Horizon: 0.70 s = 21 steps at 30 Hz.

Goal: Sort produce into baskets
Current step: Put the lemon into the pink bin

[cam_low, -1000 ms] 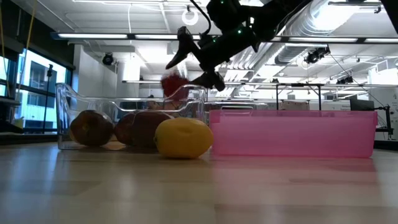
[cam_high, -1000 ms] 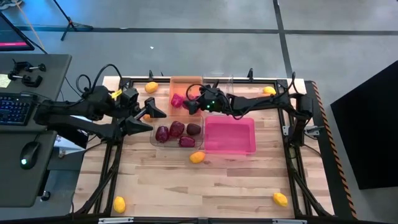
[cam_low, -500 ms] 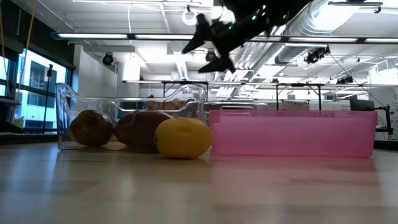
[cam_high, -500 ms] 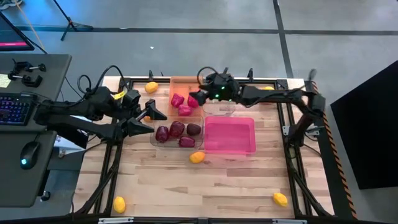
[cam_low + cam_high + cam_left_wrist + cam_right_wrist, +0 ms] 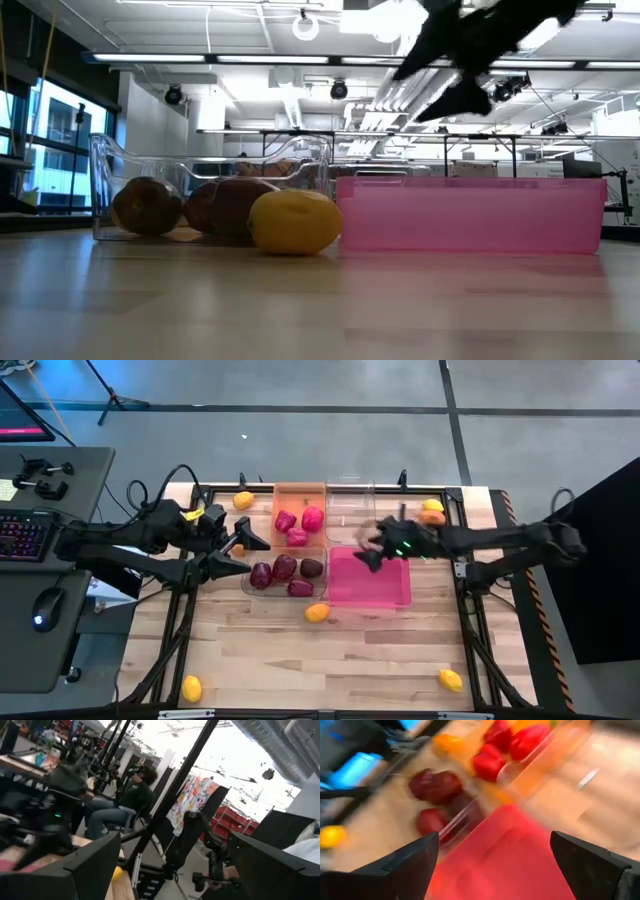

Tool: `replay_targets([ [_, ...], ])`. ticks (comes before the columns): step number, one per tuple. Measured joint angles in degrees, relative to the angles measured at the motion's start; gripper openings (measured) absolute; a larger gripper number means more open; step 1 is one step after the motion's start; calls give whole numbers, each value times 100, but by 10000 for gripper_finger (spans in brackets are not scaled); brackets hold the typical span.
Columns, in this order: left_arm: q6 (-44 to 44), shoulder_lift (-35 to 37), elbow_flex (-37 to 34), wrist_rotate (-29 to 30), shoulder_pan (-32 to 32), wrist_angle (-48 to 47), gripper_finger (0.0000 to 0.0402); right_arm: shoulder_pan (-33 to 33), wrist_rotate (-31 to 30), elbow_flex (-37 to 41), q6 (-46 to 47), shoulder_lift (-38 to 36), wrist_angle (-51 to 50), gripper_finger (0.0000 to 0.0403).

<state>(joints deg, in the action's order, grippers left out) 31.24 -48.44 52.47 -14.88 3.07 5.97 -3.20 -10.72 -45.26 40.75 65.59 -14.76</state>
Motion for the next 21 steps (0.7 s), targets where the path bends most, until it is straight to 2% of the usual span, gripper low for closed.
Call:
replay_targets([
  [4,-2,-45,0,9,0,172,353,840,-216,700,817,-1025,914,370],
  [9,-112,-91,0,9,-46,164,353,1885,-1370,1149,1382,-1707,1866,370],
  [13,-176,-121,0,9,-132,171,353,2545,-2128,1181,1713,-1645,1967,370],
  [17,-146,-133,0,12,-199,159,353,2914,-2828,1181,2287,-1338,2376,370],
  [21,-133,-131,0,11,-199,166,353,3089,-3096,1181,2493,-995,2913,370],
])
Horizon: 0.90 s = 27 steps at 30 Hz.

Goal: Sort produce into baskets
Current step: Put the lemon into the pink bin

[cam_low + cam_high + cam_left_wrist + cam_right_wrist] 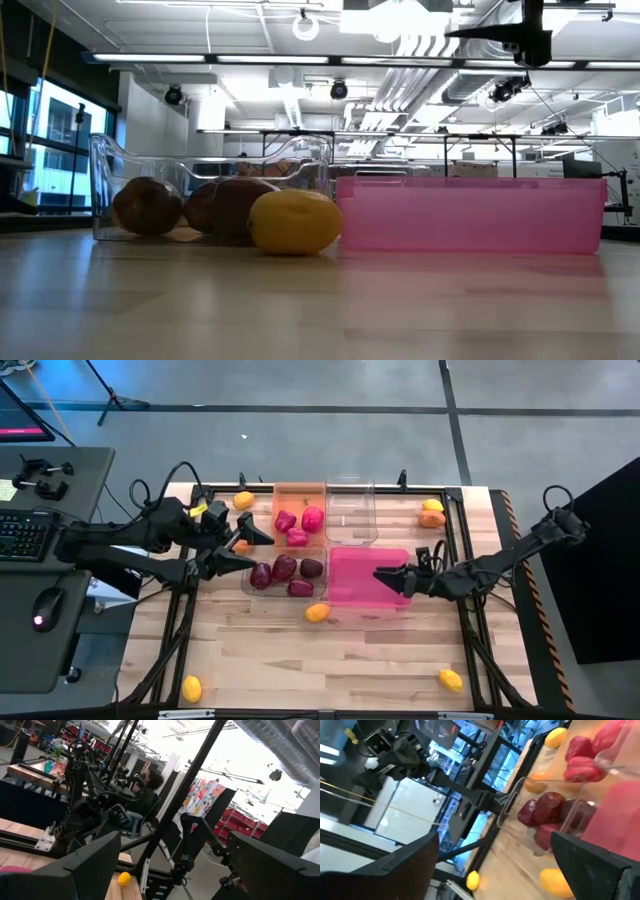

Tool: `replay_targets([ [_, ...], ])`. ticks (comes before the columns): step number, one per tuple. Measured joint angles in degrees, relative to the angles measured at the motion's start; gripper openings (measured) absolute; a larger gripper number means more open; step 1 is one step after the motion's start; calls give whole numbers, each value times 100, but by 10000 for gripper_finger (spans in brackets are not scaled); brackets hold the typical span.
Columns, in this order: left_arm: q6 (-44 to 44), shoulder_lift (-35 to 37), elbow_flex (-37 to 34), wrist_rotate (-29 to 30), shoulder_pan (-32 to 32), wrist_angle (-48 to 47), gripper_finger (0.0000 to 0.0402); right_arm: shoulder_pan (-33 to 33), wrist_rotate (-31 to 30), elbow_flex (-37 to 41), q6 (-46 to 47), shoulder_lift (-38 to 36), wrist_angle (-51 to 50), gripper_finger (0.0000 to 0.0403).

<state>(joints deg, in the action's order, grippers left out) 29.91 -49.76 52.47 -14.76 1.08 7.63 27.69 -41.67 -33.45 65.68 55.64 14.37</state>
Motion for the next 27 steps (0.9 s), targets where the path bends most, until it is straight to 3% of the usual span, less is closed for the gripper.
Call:
replay_targets([
  [3,0,2,0,0,0,20,353,19,317,-51,-118,181,325,370],
  [6,-3,2,0,0,0,22,353,-21,1039,-490,-122,312,-54,370],
  [8,-7,2,1,-2,0,23,353,-30,1495,-1046,50,451,-1161,370],
  [13,-11,2,0,-2,2,22,353,95,3177,-2636,1092,1372,-5003,370],
  [16,-4,2,0,-4,2,21,353,498,3906,-3158,1739,2039,-6150,370],
  [27,-11,2,0,-7,4,16,353,2246,6302,-3134,4073,3867,-6711,370],
])
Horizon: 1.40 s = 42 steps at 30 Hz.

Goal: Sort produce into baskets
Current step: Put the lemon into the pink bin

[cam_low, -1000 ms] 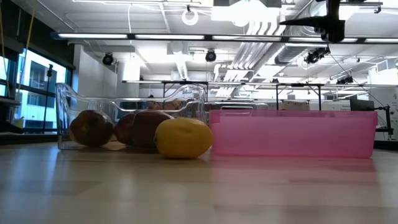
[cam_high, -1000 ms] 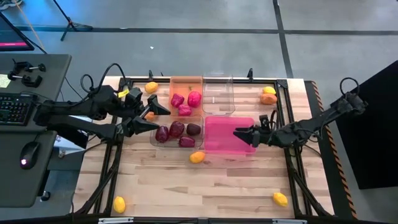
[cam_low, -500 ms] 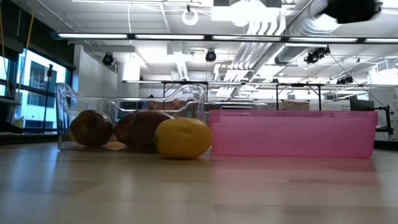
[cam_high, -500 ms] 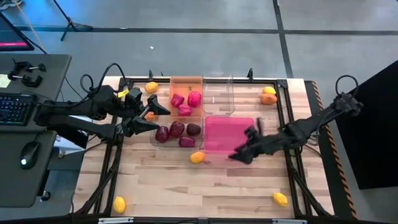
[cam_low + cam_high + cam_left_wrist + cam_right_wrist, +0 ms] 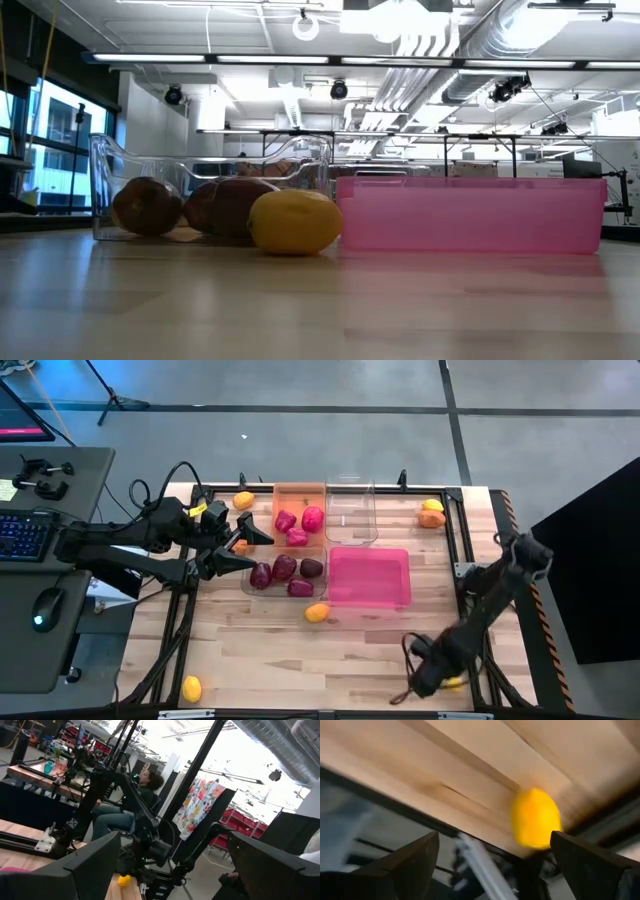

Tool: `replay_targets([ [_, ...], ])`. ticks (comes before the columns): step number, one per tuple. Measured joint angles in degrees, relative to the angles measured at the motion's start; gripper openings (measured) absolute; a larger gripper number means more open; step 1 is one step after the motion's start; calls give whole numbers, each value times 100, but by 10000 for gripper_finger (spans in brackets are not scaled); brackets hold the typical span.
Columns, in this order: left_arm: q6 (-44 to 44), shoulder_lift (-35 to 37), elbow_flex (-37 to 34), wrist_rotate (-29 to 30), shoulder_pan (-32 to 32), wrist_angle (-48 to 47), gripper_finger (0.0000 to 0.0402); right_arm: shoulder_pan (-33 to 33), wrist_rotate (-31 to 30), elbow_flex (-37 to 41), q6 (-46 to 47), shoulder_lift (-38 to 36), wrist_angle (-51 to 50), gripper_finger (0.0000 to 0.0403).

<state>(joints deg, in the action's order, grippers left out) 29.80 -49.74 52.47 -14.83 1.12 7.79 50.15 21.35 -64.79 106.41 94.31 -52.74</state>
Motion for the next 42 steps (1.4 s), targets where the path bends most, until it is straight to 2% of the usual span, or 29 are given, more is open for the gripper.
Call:
replay_targets([
  [5,0,0,0,0,-1,-20,353,337,418,0,500,336,-65,369],
  [9,-1,0,0,0,1,-21,353,458,511,0,587,542,-401,369],
  [19,140,0,0,0,-1,-26,353,426,529,0,-291,1150,-233,369],
  [27,146,2,0,0,-2,-28,353,415,653,0,-554,1479,38,361],
  [29,144,2,0,8,-2,-26,353,418,647,0,-560,1479,72,345],
  [32,146,2,0,104,-2,-26,353,415,708,0,-756,1483,114,297],
  [36,144,2,0,280,-2,-26,353,424,762,0,-1089,1474,86,204],
  [39,56,2,0,432,-2,-22,353,423,566,2,-1324,1321,-105,137],
  [42,4,77,0,804,-2,-26,353,325,150,2,-1392,964,-385,130],
])
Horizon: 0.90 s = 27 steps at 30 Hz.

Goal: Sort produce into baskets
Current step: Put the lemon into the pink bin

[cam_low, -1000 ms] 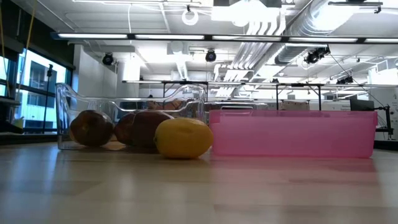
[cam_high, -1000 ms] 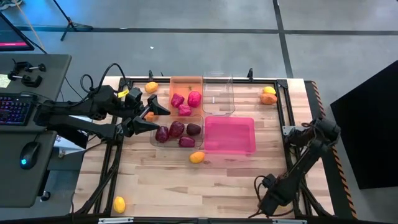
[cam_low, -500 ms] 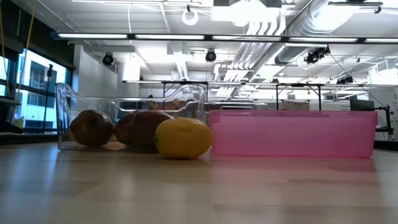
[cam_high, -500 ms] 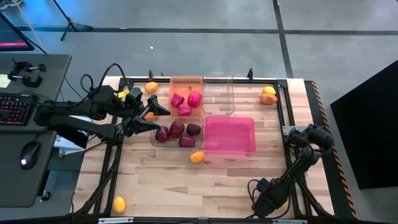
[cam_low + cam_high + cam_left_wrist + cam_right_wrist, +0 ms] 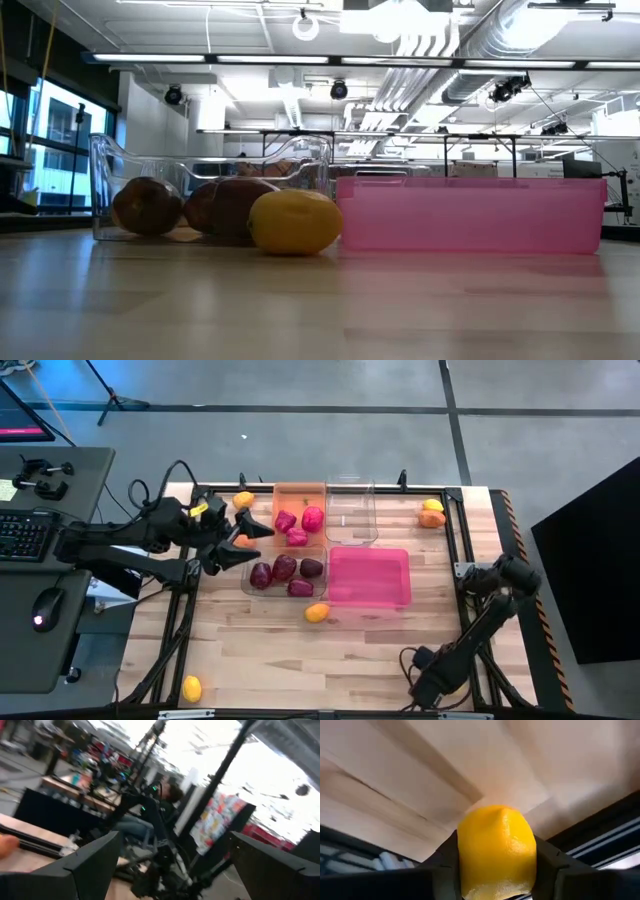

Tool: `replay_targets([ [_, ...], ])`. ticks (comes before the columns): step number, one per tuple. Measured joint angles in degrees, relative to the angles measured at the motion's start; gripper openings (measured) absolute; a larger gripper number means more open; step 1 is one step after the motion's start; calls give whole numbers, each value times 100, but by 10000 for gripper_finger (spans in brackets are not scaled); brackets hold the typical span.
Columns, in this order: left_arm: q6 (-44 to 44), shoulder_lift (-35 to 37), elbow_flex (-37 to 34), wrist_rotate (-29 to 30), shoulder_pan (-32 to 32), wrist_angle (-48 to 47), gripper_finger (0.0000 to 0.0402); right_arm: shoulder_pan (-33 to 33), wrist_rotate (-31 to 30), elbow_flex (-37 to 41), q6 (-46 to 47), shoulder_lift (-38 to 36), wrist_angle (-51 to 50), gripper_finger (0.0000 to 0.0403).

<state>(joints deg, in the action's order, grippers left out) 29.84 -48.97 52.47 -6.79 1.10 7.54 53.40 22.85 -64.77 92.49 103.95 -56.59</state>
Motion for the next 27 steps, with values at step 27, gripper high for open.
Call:
replay_targets([
  [27,-607,597,0,1017,-238,-48,353,-4035,-5091,-9,-3647,-2076,1481,198],
])
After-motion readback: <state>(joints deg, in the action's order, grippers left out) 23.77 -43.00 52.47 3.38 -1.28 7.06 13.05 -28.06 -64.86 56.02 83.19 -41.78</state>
